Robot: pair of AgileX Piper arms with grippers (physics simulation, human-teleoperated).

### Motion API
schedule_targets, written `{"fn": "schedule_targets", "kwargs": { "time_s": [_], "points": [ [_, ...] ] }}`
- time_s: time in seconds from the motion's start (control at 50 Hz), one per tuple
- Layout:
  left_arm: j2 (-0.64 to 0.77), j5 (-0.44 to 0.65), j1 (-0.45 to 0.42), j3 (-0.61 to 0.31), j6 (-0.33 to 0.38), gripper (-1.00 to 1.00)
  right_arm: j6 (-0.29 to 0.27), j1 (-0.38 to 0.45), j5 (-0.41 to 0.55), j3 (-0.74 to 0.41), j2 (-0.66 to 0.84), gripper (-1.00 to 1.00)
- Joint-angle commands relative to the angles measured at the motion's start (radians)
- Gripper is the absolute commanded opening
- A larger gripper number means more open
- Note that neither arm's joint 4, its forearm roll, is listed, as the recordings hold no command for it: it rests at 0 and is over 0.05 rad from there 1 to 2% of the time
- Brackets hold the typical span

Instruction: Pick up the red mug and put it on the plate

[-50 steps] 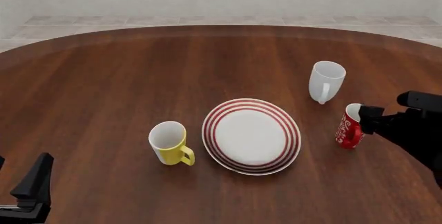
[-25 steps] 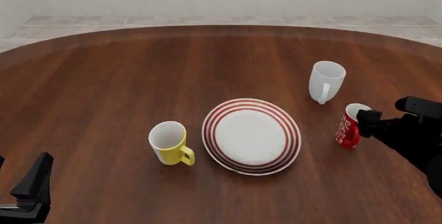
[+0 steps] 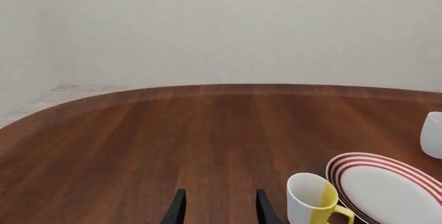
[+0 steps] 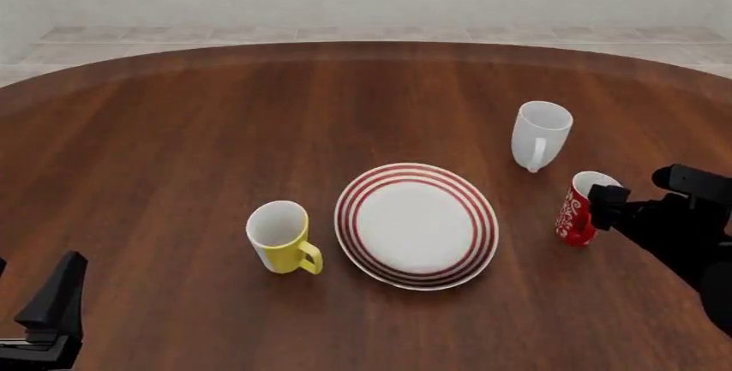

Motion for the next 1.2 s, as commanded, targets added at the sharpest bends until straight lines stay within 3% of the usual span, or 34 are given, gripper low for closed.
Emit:
{"fn": "schedule_targets", "kwargs": {
  "time_s": [0.02,0.58,1.2],
  "points": [
    [0.000,-0.001,-0.001,0.000,-0.002,1.00,0.001,-0.012,-0.023,0.005,0.015,1.00],
    [0.000,-0.010,0.000,0.009,-0.009,1.00,0.013,-0.004,-0.121,-0.006,0.174,1.00],
    [0.000,-0.011,-0.001,0.006,-0.007,1.00,0.016,-0.005,-0.148,0.017,0.201,1.00]
  ]
}}
